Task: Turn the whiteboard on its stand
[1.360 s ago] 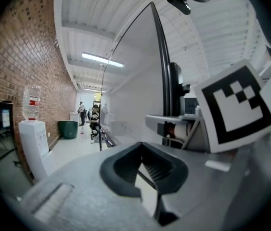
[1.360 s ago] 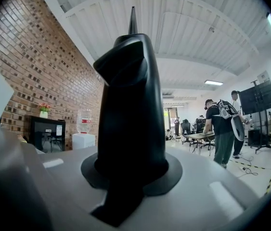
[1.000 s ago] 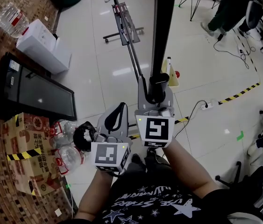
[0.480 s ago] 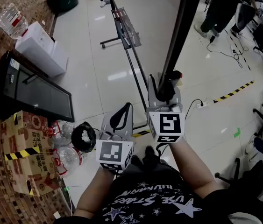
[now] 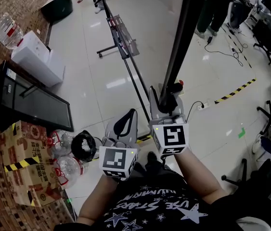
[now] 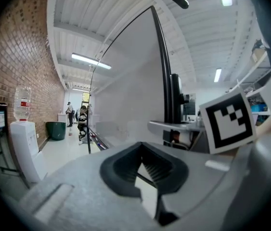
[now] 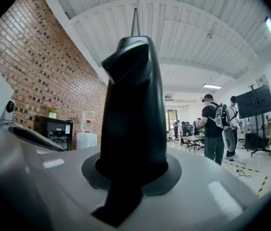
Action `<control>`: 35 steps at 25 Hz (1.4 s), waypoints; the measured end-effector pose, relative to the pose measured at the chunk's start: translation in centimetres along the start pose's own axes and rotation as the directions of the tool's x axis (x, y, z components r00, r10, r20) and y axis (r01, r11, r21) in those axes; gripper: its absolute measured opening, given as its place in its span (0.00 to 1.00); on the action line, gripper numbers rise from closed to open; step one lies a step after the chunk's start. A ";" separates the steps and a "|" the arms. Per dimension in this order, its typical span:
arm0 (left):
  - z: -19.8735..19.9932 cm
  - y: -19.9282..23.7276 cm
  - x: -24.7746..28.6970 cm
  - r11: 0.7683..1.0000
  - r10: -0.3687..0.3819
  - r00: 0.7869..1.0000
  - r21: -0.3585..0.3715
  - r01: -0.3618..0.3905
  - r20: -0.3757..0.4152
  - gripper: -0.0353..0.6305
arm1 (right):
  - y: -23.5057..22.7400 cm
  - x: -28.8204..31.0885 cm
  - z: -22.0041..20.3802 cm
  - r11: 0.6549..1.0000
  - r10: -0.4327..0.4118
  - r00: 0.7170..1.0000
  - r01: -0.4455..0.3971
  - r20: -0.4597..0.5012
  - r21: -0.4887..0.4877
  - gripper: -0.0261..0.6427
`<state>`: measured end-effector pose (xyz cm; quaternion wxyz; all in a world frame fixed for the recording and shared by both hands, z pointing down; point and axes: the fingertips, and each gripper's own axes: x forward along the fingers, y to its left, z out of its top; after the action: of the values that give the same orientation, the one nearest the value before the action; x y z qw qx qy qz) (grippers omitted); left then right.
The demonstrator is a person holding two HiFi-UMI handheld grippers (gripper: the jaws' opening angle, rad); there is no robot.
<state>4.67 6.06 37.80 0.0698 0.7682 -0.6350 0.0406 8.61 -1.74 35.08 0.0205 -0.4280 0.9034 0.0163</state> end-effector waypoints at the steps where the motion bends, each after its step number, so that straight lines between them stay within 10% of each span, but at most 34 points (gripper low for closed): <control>1: 0.1 -0.4 -0.1 1.000 -0.007 1.000 -0.001 0.007 0.004 0.06 | -0.1 -0.3 0.0 1.000 0.001 1.000 -0.001 0.000 -0.001 0.17; 23: 0.6 -3.0 0.8 0.998 -0.062 0.998 0.014 0.061 0.021 0.06 | -0.1 -1.2 -0.1 1.000 0.008 1.000 -0.008 -0.003 -0.024 0.17; 35: 0.1 -1.5 0.3 0.999 -0.037 0.999 -0.012 0.037 0.015 0.06 | 0.5 -2.4 -0.6 0.997 0.028 0.999 -0.030 -0.036 -0.074 0.38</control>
<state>6.25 6.01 37.65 0.0704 0.7797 -0.6215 0.0299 9.70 0.44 35.82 -0.0114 -0.4156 0.9085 0.0429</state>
